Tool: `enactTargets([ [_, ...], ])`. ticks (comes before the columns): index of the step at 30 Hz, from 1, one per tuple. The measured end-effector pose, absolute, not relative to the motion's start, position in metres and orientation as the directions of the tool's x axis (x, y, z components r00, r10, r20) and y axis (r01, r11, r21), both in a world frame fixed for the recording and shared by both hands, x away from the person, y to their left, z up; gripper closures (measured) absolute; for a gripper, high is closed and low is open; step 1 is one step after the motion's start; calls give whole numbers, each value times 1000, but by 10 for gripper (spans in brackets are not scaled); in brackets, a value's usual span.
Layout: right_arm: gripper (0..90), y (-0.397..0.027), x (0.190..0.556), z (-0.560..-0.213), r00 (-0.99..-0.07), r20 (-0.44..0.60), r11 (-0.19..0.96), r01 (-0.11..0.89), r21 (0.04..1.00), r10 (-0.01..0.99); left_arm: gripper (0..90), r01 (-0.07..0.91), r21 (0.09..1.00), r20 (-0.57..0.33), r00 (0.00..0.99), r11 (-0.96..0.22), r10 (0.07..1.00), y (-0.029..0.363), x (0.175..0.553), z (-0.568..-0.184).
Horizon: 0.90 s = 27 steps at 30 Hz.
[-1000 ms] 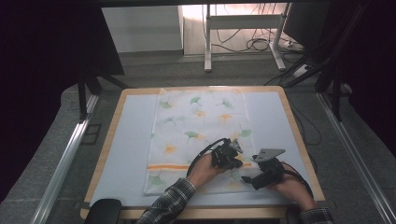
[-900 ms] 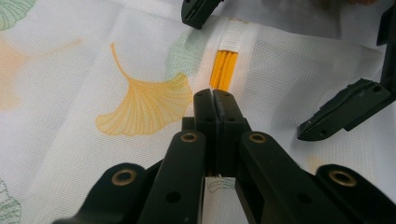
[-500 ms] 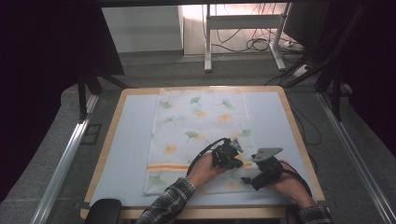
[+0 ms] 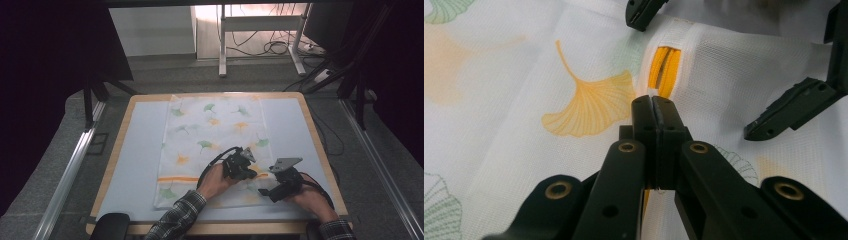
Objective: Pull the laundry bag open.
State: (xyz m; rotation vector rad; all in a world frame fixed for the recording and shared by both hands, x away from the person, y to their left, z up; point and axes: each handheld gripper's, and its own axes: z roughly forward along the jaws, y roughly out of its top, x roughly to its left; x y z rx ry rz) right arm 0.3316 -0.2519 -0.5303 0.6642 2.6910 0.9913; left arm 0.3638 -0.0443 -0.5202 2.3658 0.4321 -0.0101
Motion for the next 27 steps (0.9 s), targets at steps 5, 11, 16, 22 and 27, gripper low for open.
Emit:
enactTargets([
  [5,46,-252,331,-531,-879,-29,672,343,656,477,900,305,655,-117,945,-691,306,-43,362,-519],
  [11,49,-252,331,-531,-878,-29,669,343,660,479,900,309,647,-119,944,-697,308,-39,361,-519],
  [16,53,-253,331,-531,-877,-30,666,341,663,480,900,313,634,-84,937,-708,339,-29,361,-518],
  [22,53,-253,331,-531,-877,-27,665,342,664,479,900,349,678,-166,930,-646,328,-17,364,-513],
  [27,53,-253,331,-531,-878,-29,666,340,664,478,802,343,707,-171,932,-618,321,-31,362,-513],
])
